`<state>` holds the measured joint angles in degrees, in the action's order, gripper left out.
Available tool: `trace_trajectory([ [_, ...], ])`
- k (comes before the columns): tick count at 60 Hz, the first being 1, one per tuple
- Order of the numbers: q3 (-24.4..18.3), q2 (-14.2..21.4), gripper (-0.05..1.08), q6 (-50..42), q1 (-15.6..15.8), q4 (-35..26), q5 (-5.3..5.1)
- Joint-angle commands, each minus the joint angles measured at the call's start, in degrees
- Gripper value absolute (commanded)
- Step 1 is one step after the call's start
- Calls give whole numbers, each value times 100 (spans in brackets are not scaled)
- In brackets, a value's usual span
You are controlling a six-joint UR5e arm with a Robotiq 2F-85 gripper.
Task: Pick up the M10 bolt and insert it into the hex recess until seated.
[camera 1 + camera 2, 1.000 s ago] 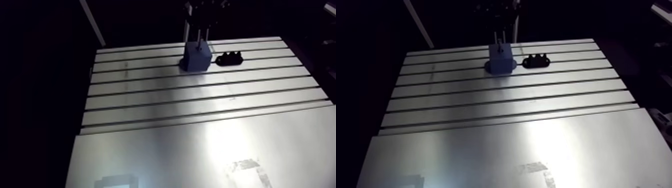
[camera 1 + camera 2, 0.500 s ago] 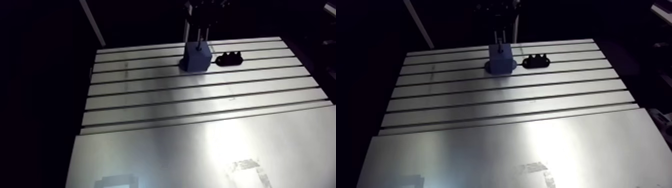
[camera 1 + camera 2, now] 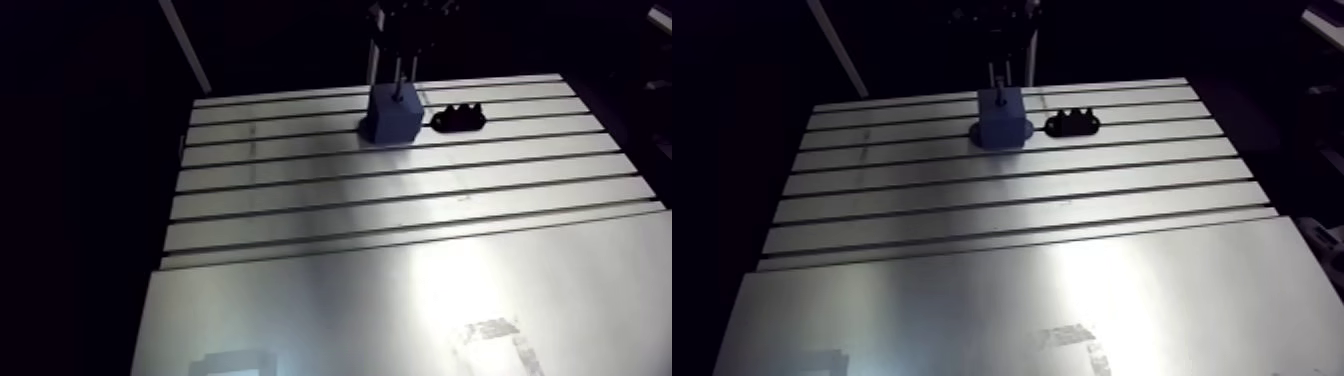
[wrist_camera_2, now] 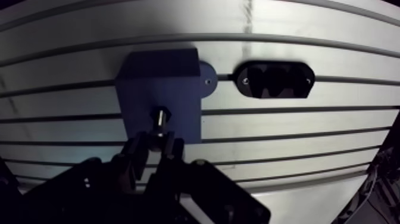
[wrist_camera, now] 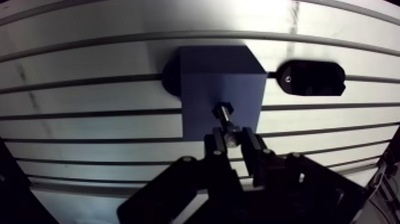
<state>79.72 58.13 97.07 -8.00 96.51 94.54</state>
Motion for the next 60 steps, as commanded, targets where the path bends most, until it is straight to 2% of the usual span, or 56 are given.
trace_trajectory([
  [1,-5,0,81,1,0,4,-2],
  [60,12,0,81,9,0,4,-10],
])
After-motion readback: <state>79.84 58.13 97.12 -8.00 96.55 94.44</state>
